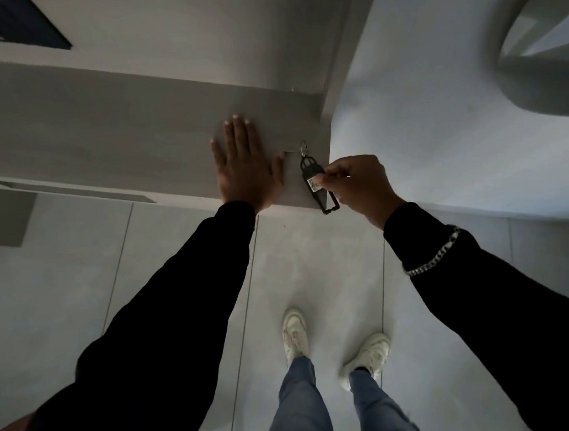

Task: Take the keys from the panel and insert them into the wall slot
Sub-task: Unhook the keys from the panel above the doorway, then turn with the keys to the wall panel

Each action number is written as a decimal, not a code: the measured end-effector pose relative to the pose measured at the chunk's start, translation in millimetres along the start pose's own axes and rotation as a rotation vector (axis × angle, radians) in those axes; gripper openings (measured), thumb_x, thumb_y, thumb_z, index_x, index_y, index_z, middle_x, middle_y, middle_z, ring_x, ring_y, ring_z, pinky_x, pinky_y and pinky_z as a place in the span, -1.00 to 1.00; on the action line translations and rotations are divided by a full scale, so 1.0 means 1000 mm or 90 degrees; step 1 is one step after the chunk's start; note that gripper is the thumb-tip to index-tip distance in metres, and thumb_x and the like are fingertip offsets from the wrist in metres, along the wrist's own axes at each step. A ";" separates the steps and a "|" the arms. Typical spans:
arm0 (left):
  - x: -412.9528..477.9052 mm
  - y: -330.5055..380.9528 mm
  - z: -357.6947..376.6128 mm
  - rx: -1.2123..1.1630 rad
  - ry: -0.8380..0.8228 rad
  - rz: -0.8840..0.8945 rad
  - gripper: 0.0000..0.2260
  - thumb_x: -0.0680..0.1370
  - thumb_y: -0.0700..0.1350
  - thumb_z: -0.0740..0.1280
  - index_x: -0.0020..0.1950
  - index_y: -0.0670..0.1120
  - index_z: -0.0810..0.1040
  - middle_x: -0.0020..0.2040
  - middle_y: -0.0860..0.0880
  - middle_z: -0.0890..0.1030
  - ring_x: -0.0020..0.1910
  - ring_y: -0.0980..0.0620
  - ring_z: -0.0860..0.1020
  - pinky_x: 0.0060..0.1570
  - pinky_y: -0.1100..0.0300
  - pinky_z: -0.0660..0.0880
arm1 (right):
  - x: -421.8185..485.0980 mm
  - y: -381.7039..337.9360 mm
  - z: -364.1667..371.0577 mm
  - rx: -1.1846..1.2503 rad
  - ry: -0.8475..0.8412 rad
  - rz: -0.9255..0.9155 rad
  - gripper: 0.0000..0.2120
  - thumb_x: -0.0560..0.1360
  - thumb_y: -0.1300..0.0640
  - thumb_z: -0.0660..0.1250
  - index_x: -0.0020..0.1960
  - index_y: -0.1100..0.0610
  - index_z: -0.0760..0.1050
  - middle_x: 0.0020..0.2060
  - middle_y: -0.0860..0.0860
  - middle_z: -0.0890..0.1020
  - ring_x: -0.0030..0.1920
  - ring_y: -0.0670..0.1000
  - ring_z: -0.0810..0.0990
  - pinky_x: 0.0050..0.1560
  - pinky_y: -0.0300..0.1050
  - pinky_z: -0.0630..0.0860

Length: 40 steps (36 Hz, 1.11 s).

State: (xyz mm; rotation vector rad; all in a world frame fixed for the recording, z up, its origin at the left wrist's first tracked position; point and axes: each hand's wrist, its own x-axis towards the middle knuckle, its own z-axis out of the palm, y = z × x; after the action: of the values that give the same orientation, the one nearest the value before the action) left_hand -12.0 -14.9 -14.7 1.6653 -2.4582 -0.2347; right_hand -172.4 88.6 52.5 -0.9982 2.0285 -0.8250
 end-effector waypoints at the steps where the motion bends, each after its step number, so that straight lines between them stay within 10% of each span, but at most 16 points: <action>1: 0.000 0.000 0.000 0.001 -0.001 0.001 -0.26 0.58 0.24 0.06 0.60 -0.24 0.12 0.63 -0.26 0.17 0.63 -0.23 0.12 0.57 -0.32 0.05 | -0.007 0.000 -0.004 0.066 -0.015 0.029 -0.85 0.36 0.14 0.50 -0.22 0.23 0.65 -0.47 0.07 0.48 -0.42 0.02 0.41 -0.28 -0.11 0.38; 13: -0.055 0.066 -0.028 -0.108 -0.170 0.076 -0.39 0.67 -0.01 0.15 0.63 -0.23 0.02 0.67 -0.19 0.02 0.65 -0.15 0.01 0.62 -0.18 0.02 | -0.112 0.024 -0.101 0.489 -0.080 0.108 -0.78 0.53 0.28 0.31 0.15 0.30 0.56 -0.20 0.17 0.54 -0.43 -0.06 0.36 -0.33 -0.14 0.29; 40: -0.223 0.625 -0.048 -0.431 -0.058 0.612 -0.37 0.67 0.18 0.00 0.62 -0.19 0.10 0.67 -0.11 0.05 0.67 -0.01 -0.09 0.64 -0.15 -0.04 | -0.309 0.276 -0.547 0.498 0.200 -0.028 -0.87 0.52 0.27 0.32 -0.10 0.32 0.60 -0.27 0.29 0.52 -0.46 0.03 0.43 -0.49 -0.20 0.40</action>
State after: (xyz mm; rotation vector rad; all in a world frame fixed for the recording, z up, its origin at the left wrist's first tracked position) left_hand -484.9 420.2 159.0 0.1656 -2.4954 -0.8591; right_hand -584.9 607.7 228.7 -0.4787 1.6671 -1.7041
